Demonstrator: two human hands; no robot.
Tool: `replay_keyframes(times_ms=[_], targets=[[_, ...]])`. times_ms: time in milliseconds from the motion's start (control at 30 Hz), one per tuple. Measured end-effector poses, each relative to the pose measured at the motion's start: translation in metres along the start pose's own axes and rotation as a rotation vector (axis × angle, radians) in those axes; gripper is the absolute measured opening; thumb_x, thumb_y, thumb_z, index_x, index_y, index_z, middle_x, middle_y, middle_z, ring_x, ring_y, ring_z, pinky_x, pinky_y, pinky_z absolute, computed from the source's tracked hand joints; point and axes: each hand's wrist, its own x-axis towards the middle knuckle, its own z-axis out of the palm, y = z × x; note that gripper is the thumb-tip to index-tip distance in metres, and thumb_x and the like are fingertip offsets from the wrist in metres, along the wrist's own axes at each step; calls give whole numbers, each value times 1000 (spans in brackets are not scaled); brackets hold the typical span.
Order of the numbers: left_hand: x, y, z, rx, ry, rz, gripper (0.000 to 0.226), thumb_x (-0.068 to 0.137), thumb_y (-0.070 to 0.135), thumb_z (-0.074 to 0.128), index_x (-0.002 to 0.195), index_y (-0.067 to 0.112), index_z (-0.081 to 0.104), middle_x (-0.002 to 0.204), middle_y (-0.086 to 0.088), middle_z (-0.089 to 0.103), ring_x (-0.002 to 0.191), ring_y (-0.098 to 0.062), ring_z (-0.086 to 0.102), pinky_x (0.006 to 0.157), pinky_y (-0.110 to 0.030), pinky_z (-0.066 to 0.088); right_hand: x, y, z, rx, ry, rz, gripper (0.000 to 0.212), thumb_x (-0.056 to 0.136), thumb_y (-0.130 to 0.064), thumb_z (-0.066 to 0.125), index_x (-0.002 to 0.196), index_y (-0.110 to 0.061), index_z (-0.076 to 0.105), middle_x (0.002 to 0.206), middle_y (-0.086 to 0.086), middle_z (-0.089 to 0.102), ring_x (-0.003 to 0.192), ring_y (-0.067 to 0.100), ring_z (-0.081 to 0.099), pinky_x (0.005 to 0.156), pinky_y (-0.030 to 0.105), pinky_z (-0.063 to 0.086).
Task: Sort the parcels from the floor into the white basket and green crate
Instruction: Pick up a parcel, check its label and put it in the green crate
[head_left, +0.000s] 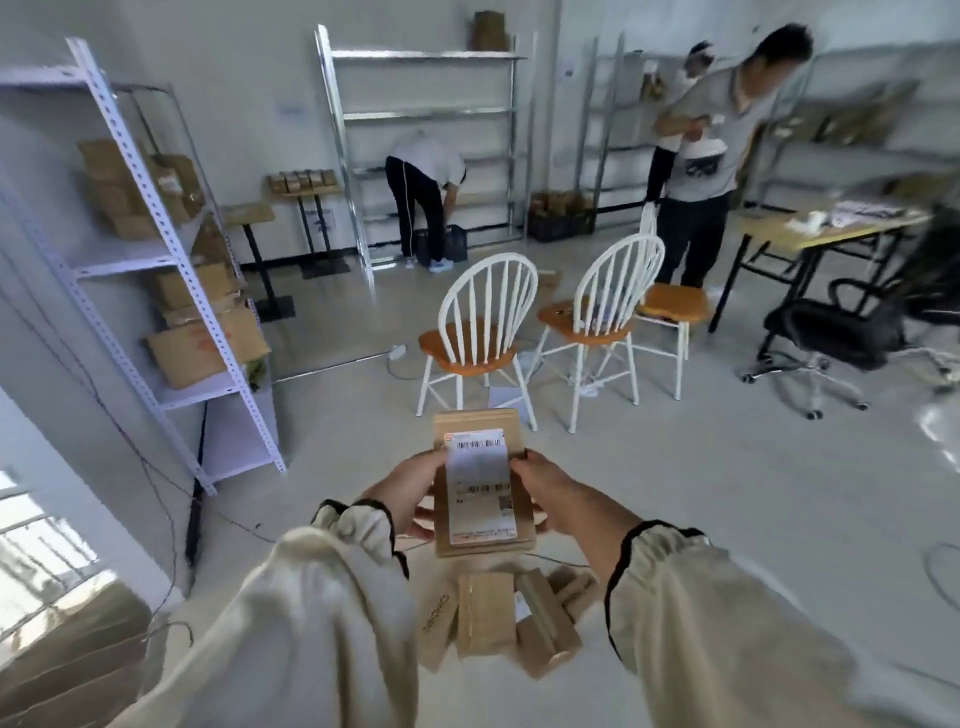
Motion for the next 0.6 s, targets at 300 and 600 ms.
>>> replay_keyframes(times_ms=[300,600], targets=[[-31,29,143,132,-189,13,37,86,54,52,94,19,59,93,-12,61,84,-34,60,73,-40,50,-111,59,-120,146,283,86,38,97,-33,30,127,-17,47,124,15,57,112,39,53,95,55,44],[-137,16,415,358,-624,29,45,75,61,59,86,19,70,88,-12,65,77,-34,65,66,-41,54,-317,208,-289,377,680,144,32,96,-25,27,119,-20,50,89,4,59,93,31,59,95,56,45]])
